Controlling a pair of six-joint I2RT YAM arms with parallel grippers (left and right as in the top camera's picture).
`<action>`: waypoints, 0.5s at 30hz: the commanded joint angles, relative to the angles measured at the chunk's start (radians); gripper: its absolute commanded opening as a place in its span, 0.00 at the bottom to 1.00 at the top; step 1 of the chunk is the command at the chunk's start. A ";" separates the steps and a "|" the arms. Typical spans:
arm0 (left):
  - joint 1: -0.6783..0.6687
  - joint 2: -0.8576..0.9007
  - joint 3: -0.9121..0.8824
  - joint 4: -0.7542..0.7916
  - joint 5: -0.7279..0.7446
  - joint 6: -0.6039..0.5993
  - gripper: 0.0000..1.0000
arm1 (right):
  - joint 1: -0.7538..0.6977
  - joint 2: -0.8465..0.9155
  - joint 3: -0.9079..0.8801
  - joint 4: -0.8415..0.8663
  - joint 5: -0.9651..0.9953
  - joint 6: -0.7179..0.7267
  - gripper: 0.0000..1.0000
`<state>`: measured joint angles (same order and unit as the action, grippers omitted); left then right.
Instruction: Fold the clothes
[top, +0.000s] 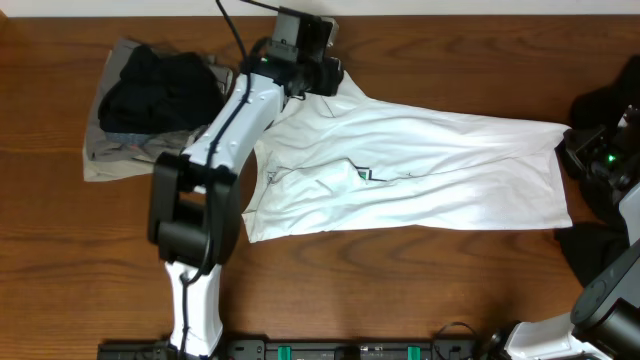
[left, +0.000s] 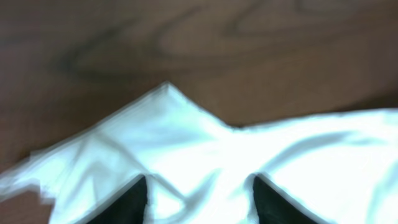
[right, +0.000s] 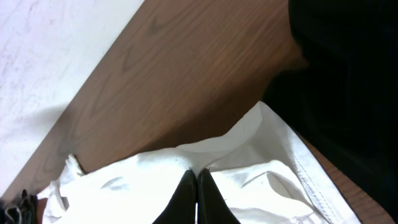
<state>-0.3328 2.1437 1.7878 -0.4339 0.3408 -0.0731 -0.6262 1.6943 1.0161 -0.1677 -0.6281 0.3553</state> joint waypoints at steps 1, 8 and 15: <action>0.021 -0.053 0.010 -0.083 -0.058 0.042 0.62 | -0.008 -0.015 -0.002 -0.002 0.003 -0.012 0.01; 0.155 -0.006 0.010 -0.132 -0.022 -0.033 0.71 | -0.008 -0.015 -0.002 -0.002 0.003 -0.012 0.01; 0.270 0.089 0.010 -0.057 0.144 -0.079 0.73 | -0.006 -0.015 -0.002 -0.002 0.003 -0.011 0.01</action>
<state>-0.0711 2.1902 1.7885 -0.5098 0.3996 -0.1318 -0.6262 1.6943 1.0161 -0.1677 -0.6277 0.3553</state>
